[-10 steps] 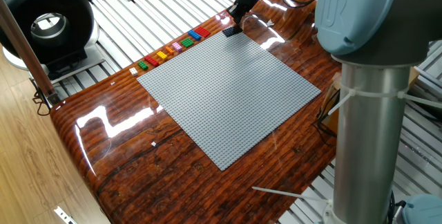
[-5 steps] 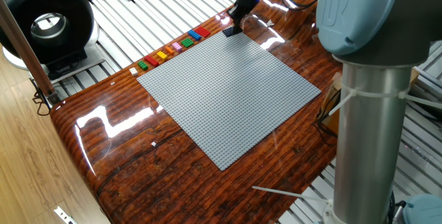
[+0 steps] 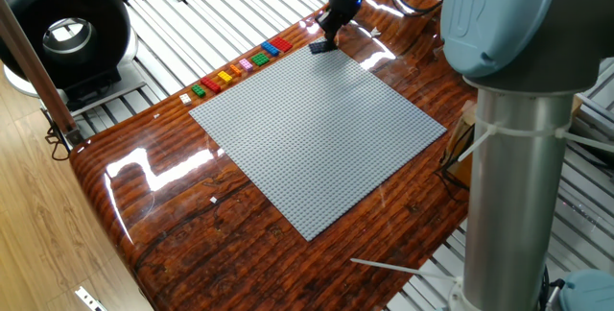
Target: Build with small Lego blocks
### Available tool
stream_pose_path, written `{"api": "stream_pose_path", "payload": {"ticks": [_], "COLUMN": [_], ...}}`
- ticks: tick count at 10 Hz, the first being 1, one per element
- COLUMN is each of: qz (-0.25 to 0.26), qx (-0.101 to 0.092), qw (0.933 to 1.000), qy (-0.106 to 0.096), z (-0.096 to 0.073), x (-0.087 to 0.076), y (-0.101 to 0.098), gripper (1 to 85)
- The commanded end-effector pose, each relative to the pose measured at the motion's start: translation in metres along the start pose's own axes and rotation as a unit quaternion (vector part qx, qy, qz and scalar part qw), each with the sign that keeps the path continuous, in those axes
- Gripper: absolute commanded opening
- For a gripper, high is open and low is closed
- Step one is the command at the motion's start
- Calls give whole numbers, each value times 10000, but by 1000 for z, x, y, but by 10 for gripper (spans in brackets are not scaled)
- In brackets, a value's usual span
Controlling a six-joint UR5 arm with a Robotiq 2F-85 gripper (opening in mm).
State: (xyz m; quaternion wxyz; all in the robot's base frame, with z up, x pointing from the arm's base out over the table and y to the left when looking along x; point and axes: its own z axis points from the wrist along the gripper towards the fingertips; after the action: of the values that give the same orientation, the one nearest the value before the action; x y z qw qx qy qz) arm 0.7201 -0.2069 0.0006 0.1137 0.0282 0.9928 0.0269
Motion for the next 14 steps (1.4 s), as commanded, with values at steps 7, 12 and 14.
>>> {"api": "stream_pose_path", "payload": {"ticks": [7,12,14], "qz": [50,409,345], "qx": [11,76,53], "qw": [9993,9982,9983], "qy": [371,424,457], "z": [-9,-12,-13], "x": [14,18,18], "y": [4,21,26], "gripper": [10,30,50]}}
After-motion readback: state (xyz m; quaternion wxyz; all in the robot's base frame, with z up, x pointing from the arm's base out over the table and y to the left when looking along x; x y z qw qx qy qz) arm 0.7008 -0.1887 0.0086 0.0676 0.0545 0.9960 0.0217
